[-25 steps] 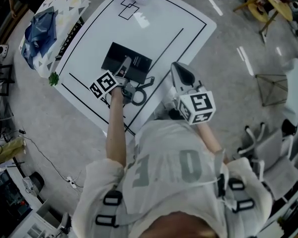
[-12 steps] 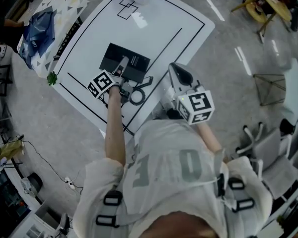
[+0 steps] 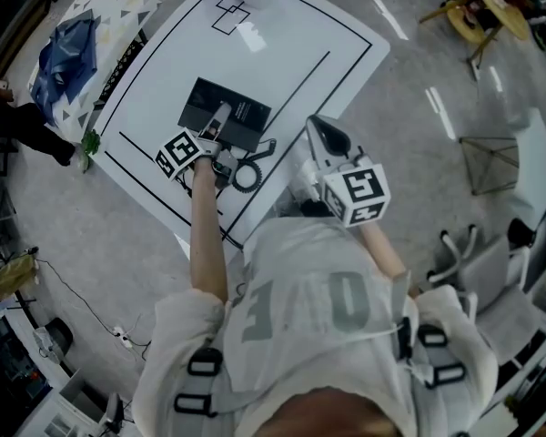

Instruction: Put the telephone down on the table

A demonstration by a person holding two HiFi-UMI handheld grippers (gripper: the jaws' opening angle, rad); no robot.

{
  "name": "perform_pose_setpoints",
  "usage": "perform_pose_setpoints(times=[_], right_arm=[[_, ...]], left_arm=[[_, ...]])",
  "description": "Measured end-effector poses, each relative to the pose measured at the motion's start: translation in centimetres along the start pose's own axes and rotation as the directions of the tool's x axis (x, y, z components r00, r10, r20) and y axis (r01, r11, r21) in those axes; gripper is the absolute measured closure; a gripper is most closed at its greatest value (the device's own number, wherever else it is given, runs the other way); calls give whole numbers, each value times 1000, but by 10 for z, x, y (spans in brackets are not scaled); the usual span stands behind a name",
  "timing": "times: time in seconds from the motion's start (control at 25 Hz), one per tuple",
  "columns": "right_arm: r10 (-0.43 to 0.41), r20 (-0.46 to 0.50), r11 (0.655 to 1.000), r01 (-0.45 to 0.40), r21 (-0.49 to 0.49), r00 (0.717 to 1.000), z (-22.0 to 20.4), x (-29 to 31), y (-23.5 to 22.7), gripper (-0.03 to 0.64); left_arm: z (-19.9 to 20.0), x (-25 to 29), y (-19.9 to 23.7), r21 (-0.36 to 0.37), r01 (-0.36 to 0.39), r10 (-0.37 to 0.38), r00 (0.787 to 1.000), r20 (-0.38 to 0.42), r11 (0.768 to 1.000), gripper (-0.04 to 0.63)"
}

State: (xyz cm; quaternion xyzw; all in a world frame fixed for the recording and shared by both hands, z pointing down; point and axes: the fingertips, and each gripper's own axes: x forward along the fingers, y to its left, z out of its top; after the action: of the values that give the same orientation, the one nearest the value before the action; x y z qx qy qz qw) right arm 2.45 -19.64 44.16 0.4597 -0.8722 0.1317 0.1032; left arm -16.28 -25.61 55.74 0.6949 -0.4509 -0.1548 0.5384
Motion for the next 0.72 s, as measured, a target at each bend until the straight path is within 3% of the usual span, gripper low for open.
perform_pose_setpoints(times=[0.24, 0.36, 0.72], right_arm=[[4, 7, 1000, -4, 3, 1000, 4, -1, 0, 609], [21, 11, 1000, -21, -1, 1000, 6, 0, 4, 609], [24, 3, 1000, -24, 5, 1000, 3, -3, 8, 608]], left_arm=[[0, -1, 0, -23, -10, 10, 1000, 16, 1000, 423], [2, 0, -1, -48, -11, 12, 1000, 29, 999, 345], [3, -1, 1, -40, -80, 83, 994, 66, 996, 285]])
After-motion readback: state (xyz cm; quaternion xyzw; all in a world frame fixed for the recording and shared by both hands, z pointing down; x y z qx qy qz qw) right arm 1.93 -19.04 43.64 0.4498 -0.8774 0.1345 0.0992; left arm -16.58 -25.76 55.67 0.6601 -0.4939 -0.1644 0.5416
